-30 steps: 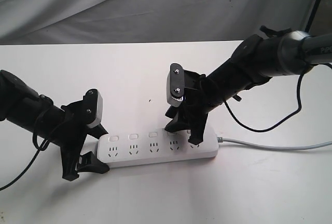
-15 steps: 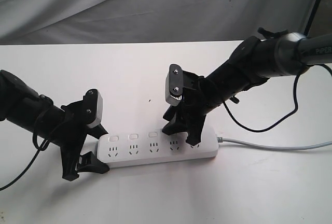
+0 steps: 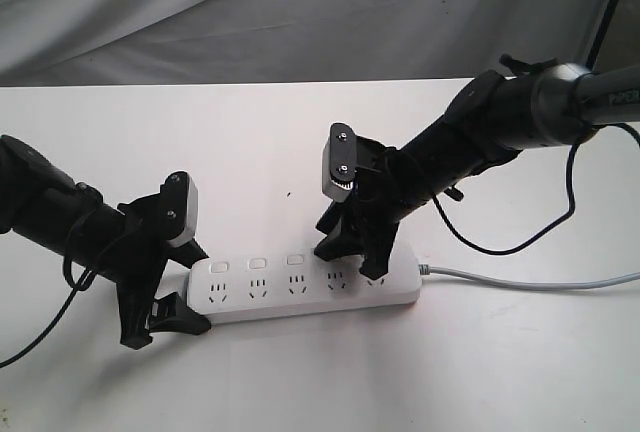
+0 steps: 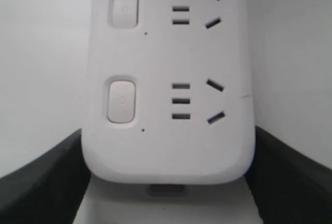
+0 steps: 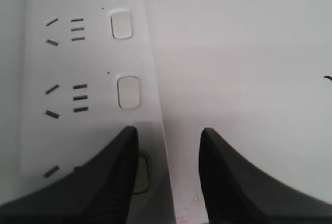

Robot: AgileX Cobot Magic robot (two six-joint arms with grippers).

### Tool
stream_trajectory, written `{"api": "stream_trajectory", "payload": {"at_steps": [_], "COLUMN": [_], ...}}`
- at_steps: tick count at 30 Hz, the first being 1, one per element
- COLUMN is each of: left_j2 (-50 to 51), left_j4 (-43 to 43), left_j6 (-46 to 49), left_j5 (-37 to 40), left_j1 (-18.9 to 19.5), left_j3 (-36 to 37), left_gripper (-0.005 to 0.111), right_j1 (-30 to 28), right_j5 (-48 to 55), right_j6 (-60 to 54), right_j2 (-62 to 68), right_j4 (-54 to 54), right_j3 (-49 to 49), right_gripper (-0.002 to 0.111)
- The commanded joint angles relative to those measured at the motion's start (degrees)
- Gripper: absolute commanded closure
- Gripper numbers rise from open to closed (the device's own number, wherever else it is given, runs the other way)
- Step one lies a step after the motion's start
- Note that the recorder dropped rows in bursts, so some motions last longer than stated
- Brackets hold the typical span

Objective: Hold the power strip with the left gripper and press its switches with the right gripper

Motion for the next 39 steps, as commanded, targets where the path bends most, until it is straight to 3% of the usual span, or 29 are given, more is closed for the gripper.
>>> {"api": "stream_trajectory", "payload": {"at_steps": [1, 9, 20, 39], "left_j2": [0.1, 0.1, 0.1, 0.1], "left_j4": [-0.1, -0.1, -0.1, -0.1], "left_j6": [0.2, 0.2, 0.2, 0.2], "left_j5": [0.0, 0.0, 0.0, 0.0], "left_j1": [-0.1, -0.1, -0.1, -0.1], "left_j3": [-0.3, -0.3, -0.3, -0.3], "left_gripper": [0.049, 0.049, 0.049, 0.049], "right_j1": [-0.6, -1.1, -4.0, -4.0], "right_j5": [-1.9, -1.1, 1.0, 0.9], "right_j6": [-0.8, -0.4, 1.7, 2.1], "right_j2": [1.4, -8.8, -8.3, -5.5], "right_j4": [-5.5, -4.2, -5.2, -7.4], "right_j3": [1.3, 1.3, 1.3, 1.3], "right_gripper": [0.071, 0.071, 0.071, 0.071]}}
